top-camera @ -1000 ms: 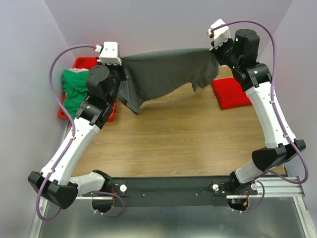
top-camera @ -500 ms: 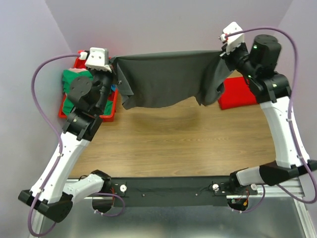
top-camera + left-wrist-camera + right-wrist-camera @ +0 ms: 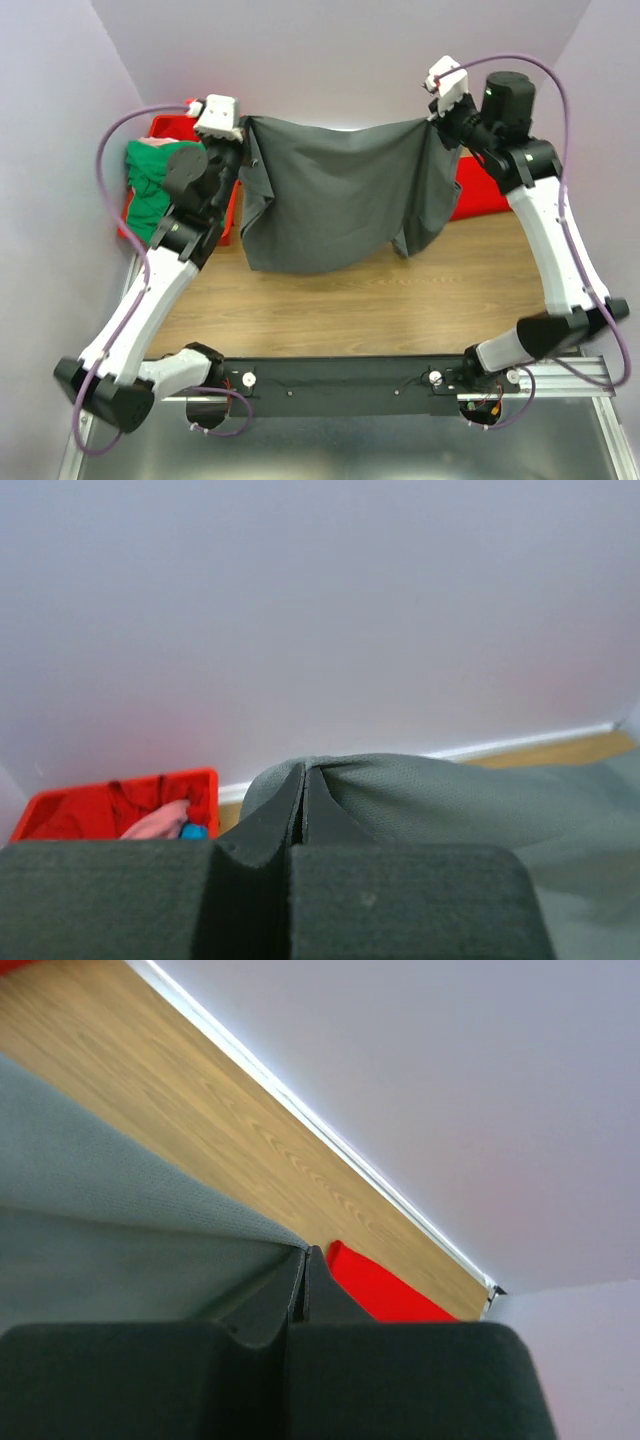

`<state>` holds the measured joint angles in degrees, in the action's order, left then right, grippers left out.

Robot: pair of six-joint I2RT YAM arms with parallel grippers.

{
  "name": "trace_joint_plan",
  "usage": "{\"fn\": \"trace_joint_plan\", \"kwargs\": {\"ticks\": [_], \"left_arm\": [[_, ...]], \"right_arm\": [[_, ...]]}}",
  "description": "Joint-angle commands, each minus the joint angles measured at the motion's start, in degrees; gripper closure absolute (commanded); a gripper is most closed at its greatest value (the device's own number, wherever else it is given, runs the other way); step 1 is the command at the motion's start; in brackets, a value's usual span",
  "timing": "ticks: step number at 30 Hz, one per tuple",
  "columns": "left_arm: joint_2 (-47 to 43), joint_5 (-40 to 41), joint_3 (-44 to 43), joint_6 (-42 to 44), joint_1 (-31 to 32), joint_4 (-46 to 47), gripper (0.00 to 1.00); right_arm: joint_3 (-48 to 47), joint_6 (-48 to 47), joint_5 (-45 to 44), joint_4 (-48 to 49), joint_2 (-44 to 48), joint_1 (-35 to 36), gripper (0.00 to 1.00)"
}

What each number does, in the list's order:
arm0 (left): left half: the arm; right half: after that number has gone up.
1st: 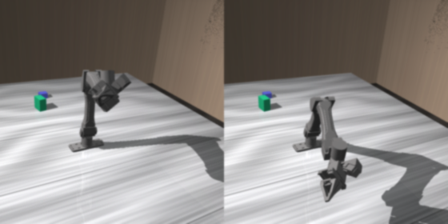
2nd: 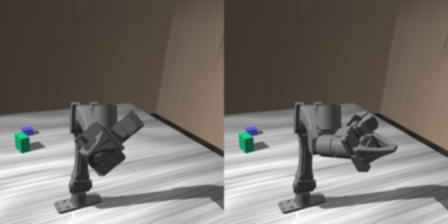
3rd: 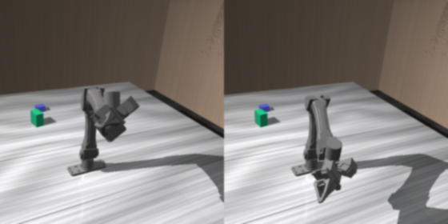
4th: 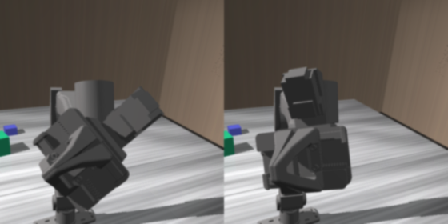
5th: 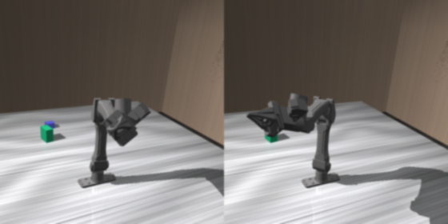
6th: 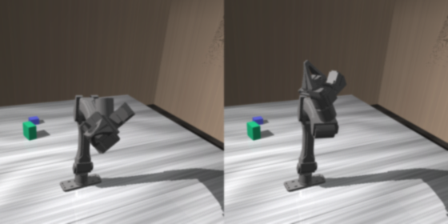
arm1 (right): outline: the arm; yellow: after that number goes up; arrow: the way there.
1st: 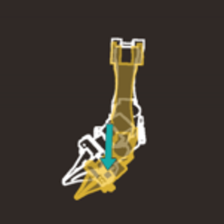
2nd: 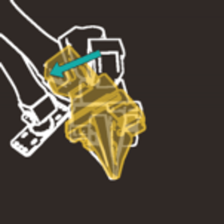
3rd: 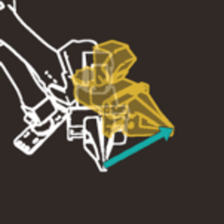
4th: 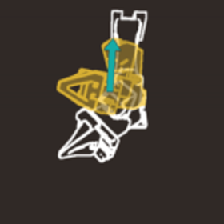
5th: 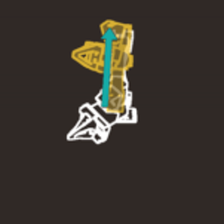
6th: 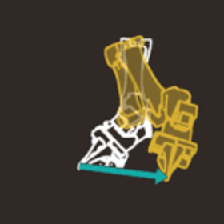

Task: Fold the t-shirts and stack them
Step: Flatten the tshirt out

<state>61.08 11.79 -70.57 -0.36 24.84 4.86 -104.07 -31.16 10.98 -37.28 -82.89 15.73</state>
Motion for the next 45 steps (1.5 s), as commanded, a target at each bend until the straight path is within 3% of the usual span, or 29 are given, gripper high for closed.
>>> {"fn": "trace_joint_plan", "kwargs": {"ticks": [1, 6, 10, 13, 16, 18, 19, 22, 24, 25, 26, 28, 29, 31, 37, 45], "left_arm": [[4.57, -1.32, -5.09, 0.54, -2.33, 3.84, 1.0], [7.48, -4.4, -13.97, -2.09, -2.69, 3.05, 1.0], [3.09, -7.3, -10.32, -2.89, -2.69, 2.52, 1.0], [-5.32, -11.51, -0.83, -5.08, -2.69, 2.52, 1.0], [-10.0, -17.57, 9.96, -8.5, -2.6, 1.39, 1.0], [-13.61, -25.03, 15.17, -14.47, -2.52, -1.16, 1.0], [-14.75, -32.55, 20.68, -20.15, -2.34, -1.61, 1.0], [-20.28, -40.34, 31.49, -29.84, -0.94, -2.66, 1.0], [-25.55, -44.74, 35.48, -36.53, 0.91, -7.12, 0.86], [-27.49, -45.1, 37.5, -37.6, 1.26, -10.02, 0.55], [-29.42, -46.49, 38.04, -38.04, 1.44, -15.79, 0.44], [-34.52, -45.29, 35.96, -37.26, 1.35, -22.06, 0.3], [-36.89, -42.32, 34.63, -36.65, 1.44, -26.96, 0.27], [-37.61, -37.66, 30.25, -33.76, 1.35, -31.2, 0.24], [-32.0, -28.32, 23.9, -26.28, 1.35, -32.64, 0.24], [-22.51, -20.41, 20.21, -15.23, 1.35, -22.19, 0.23]], "right_arm": [[-6.39, -1.27, -6.23, 2.65, -5.69, -0.35, 1.0], [-15.8, -2.06, -6.15, 2.56, -8.6, -0.43, 1.0], [-9.95, -2.77, -1.24, 2.56, -2.38, -0.35, 1.0], [8.54, -4.96, 3.86, 2.39, 6.23, -0.52, 0.99], [20.36, -6.63, 5.45, 1.07, 14.14, -0.35, 1.0], [31.18, -9.7, 6.68, -1.73, 17.4, -0.43, 1.0], [34.08, -10.84, 7.38, -3.14, 20.46, -0.43, 1.0], [43.93, -17.08, 10.46, -11.39, 24.43, -0.43, 0.99], [46.84, -20.6, 10.38, -16.48, 27.77, -0.43, 0.85], [49.2, -20.96, 9.59, -17.29, 28.74, -0.43, 0.76], [49.92, -21.22, 8.8, -17.83, 29.97, -0.43, 0.5], [50.28, -20.96, 7.04, -18.8, 31.65, -0.43, 0.29], [49.93, -20.35, 6.77, -18.88, 31.91, -0.52, 0.19], [48.19, -19.82, 6.94, -18.62, 31.48, -1.13, 0.1], [44.66, -12.19, 12.3, -14.76, 26.21, -1.14, 0.07], [45.98, 1.52, 17.66, -5.44, 18.65, -1.4, 0.06]]}}
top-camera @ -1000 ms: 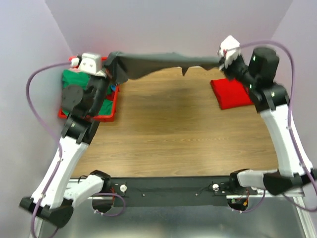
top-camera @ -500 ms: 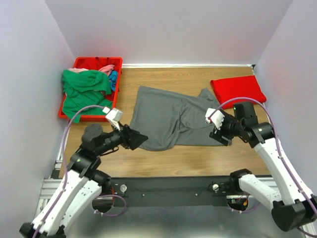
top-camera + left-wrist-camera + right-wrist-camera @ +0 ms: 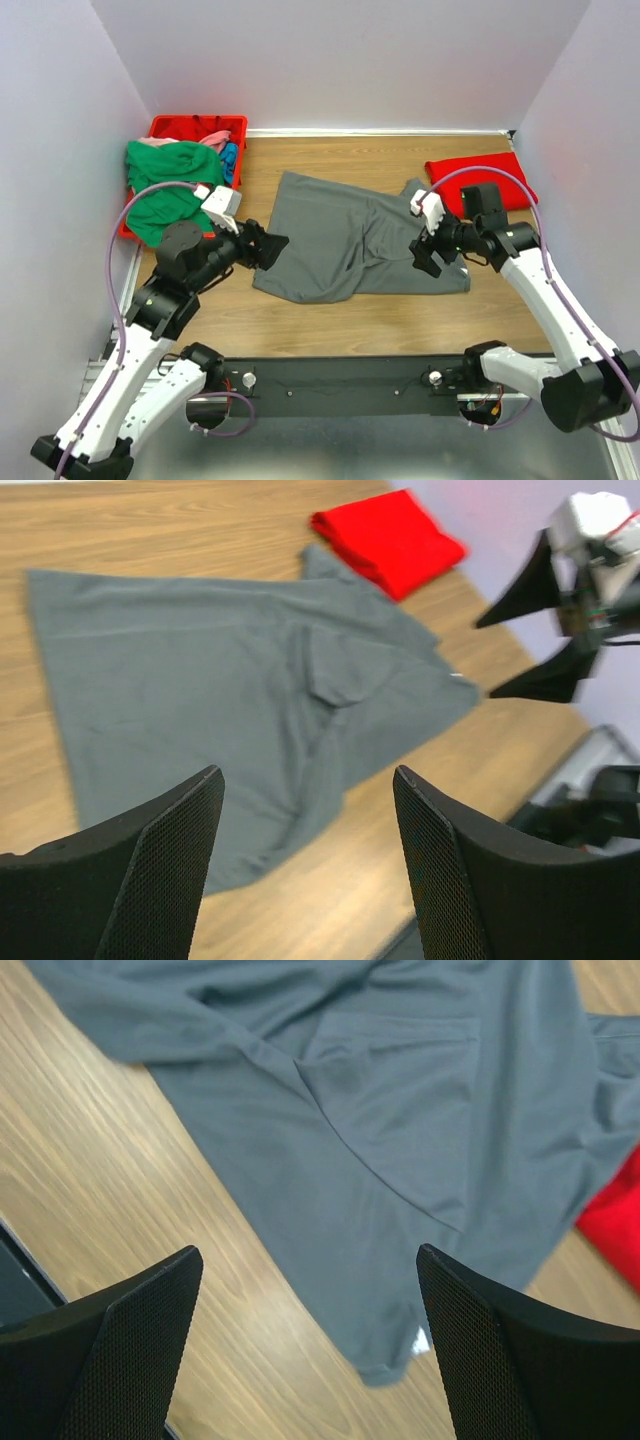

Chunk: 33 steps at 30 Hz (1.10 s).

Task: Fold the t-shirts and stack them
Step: Flatten the tshirt out

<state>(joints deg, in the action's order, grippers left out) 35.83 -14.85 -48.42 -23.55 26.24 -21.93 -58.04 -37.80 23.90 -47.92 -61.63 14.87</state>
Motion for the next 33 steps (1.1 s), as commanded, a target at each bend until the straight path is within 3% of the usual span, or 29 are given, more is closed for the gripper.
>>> {"fn": "trace_joint_plan", "kwargs": {"ticks": [1, 10, 13, 17, 28, 33], "left_arm": [[3.62, 7.02, -2.46, 9.47, -0.05, 5.58, 0.23], [12.41, 12.57, -0.98, 20.73, -0.05, 12.97, 0.22], [13.03, 12.74, 0.6, 21.35, -0.05, 14.02, 0.22], [10.58, 11.96, 5.34, 21.0, -0.05, 18.23, 0.22], [8.38, 14.32, 10.01, 19.07, -0.14, 21.58, 0.23], [7.41, 17.49, 10.28, 19.24, -0.14, 21.58, 0.23]], "right_arm": [[-0.58, 8.97, 4.93, 5.55, -3.41, -0.72, 0.06], [-7.26, 16.53, 11.16, 7.4, -17.81, -14.6, 0.09], [-8.66, 15.3, 13.61, 7.4, -23.07, -14.61, 0.12], [-11.56, 13.64, 16.97, 7.23, -30.36, -14.61, 0.24], [-28.34, 12.31, 9.42, 6.17, -48.4, -5.65, 0.27], [-32.49, 12.4, 7.92, 5.82, -53.95, -4.33, 0.34]]}}
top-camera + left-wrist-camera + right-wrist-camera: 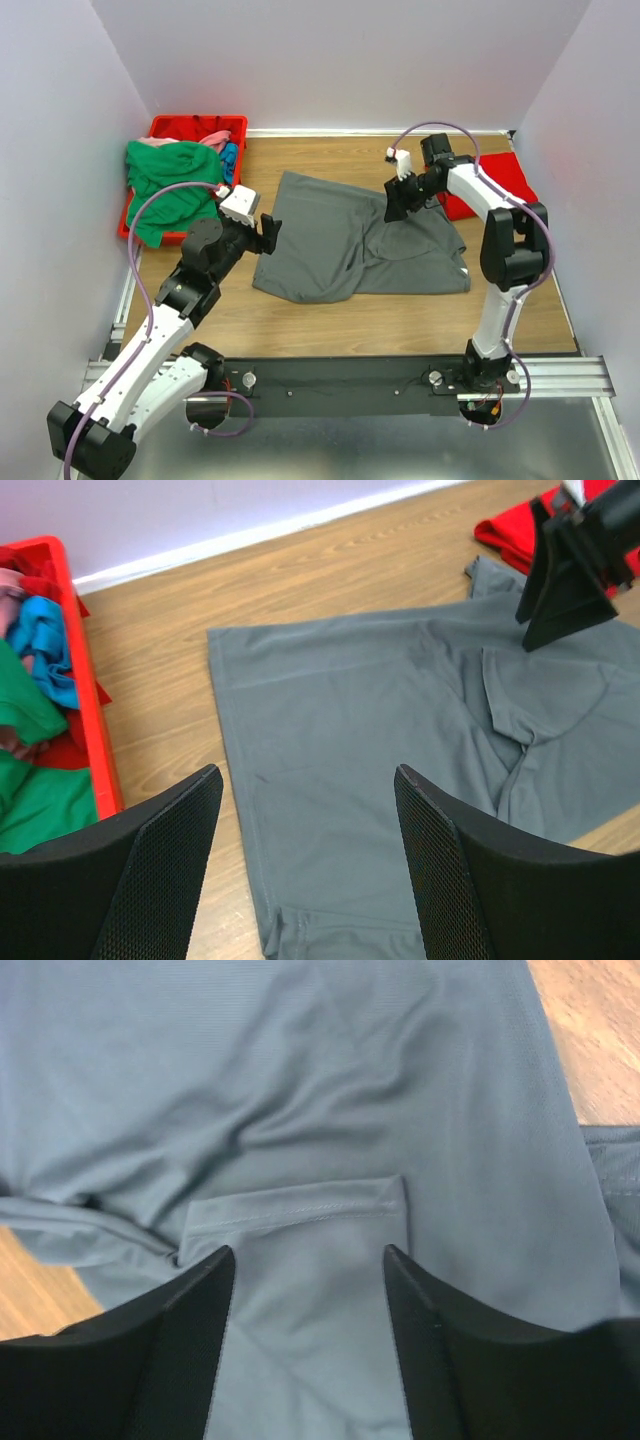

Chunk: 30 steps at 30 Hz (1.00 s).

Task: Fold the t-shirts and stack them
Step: Flatten the tshirt out

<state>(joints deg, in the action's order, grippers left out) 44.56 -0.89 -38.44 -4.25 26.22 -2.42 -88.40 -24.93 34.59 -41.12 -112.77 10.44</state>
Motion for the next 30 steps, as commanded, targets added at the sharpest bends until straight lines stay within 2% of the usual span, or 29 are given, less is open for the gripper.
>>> {"fn": "trace_joint_plan", "kwargs": {"ticks": [1, 2, 5, 20, 30], "left_arm": [[-1.31, 3.52, 0.2, -0.06, -0.2, 2.06, 0.23], [-1.31, 3.43, 0.2, -0.06, -0.11, 2.06, 0.23], [-0.7, 3.0, 0.29, -0.14, -0.2, 2.15, 0.23], [-0.35, 2.99, 0.2, -0.14, -0.29, 2.15, 0.24], [-0.17, 2.82, 0.12, -0.23, -0.29, 2.15, 0.24]], "right_arm": [[-2.13, -0.56, -3.29, -0.98, -3.76, 0.37, 0.34], [-2.13, -0.65, -3.56, -0.98, -4.03, 0.63, 0.34], [-2.91, -0.56, -4.53, -0.98, -5.61, 1.16, 0.43], [-6.61, 0.41, -7.17, -0.89, -10.89, 1.6, 0.44], [-5.47, 0.32, -6.29, -0.98, -11.42, 2.48, 0.58]]}}
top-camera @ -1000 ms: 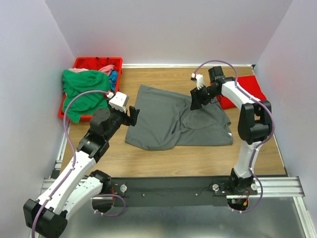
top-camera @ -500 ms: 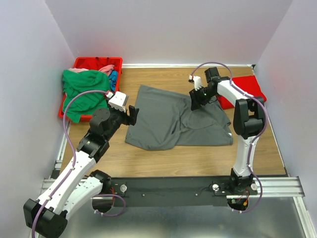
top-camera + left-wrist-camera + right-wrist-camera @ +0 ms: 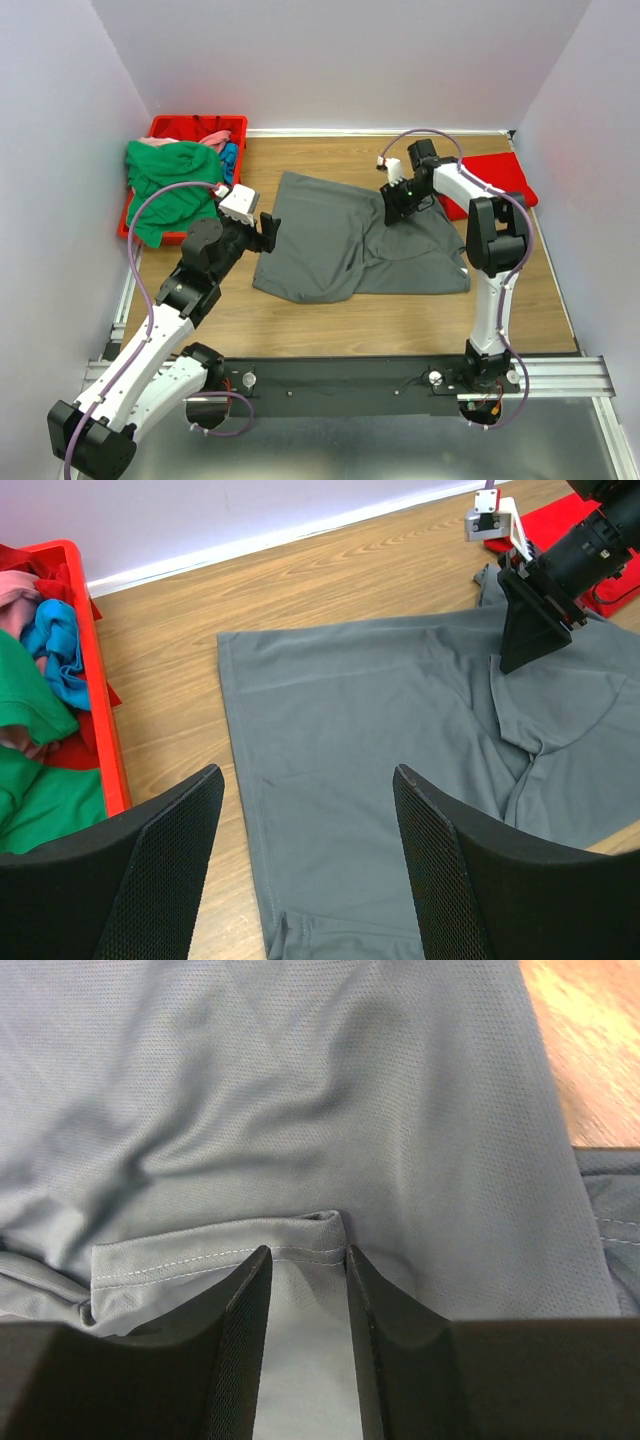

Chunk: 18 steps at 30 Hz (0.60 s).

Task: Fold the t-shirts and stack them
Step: Flatten the tshirt out

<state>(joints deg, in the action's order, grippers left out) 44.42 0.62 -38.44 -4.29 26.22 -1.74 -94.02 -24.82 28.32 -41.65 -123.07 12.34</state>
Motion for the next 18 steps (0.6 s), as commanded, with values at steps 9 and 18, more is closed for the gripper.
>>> {"fn": "trace_joint_plan", "kwargs": {"ticks": [9, 18], "left_arm": [[-0.04, 1.4, 0.12, -0.1, -0.47, 1.3, 0.24], [-0.13, 1.22, 0.12, -0.1, -0.46, 1.3, 0.24]], "right_arm": [[1.03, -0.14, -0.19, -0.71, 0.45, 0.93, 0.92], [9.01, -2.07, -0.02, -1.59, 12.84, 0.93, 0.99]]}}
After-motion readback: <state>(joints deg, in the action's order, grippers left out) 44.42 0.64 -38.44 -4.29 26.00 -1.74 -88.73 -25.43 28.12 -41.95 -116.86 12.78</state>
